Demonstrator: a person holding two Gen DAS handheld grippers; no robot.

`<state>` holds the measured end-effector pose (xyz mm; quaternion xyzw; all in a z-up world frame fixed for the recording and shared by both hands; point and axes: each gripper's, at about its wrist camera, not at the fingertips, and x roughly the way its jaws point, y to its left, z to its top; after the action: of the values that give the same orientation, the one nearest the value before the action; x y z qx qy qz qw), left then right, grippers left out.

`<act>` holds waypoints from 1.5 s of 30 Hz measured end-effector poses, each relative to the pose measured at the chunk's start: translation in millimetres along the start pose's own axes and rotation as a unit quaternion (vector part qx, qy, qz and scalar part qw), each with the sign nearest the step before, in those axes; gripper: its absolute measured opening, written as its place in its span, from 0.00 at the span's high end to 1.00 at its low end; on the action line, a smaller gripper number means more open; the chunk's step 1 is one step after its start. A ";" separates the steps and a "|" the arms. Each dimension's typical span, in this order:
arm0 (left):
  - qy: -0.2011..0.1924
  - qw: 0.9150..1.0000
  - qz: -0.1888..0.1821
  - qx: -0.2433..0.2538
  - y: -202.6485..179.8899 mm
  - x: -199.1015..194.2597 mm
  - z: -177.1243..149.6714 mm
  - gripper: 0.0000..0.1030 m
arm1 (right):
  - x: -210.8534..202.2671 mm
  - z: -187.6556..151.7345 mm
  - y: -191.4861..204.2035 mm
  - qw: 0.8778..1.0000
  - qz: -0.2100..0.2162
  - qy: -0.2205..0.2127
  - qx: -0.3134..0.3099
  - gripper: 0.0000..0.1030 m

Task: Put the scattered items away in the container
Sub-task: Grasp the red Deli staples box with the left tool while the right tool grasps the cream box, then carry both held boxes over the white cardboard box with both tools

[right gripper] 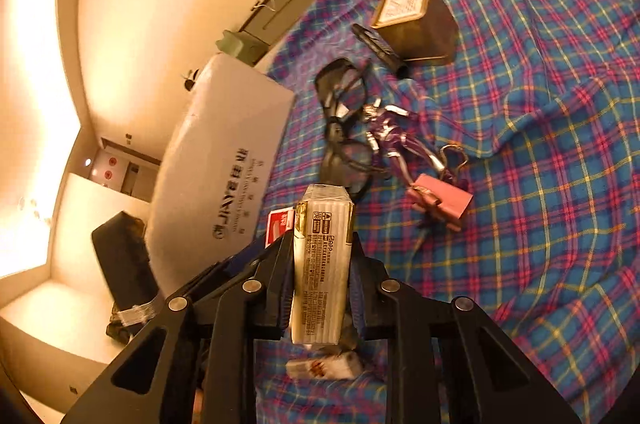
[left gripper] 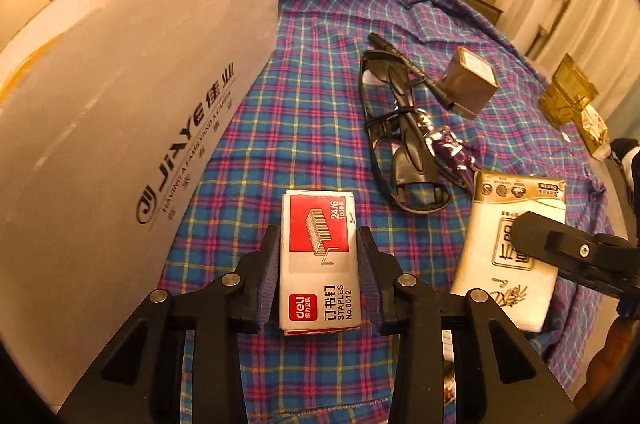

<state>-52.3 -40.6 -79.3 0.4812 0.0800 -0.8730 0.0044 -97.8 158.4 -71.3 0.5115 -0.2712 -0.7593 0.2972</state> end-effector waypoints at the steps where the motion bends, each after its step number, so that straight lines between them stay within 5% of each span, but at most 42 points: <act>1: -0.003 1.000 -0.001 -0.001 1.5 -3.4 0.1 0.62 | -2.9 -1.0 2.5 1.000 0.000 -0.002 -0.004 0.76; 8: -0.031 0.999 -0.019 -0.014 13.1 -32.5 5.4 0.62 | -26.7 -13.8 29.4 0.995 -0.033 -0.030 -0.089 0.76; 16: -0.057 0.997 -0.040 -0.015 18.4 -62.7 7.4 0.62 | -40.5 -39.0 67.9 0.975 -0.076 -0.061 -0.202 0.76; 45: -0.151 0.984 -0.060 -0.078 76.2 -141.5 25.9 0.62 | -32.2 -41.5 150.5 0.971 -0.035 -0.049 -0.232 0.76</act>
<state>8.4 -129.3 43.0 0.3367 0.1753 -0.9252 0.0019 -23.1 75.6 42.6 0.4004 -0.0842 -0.8352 0.3676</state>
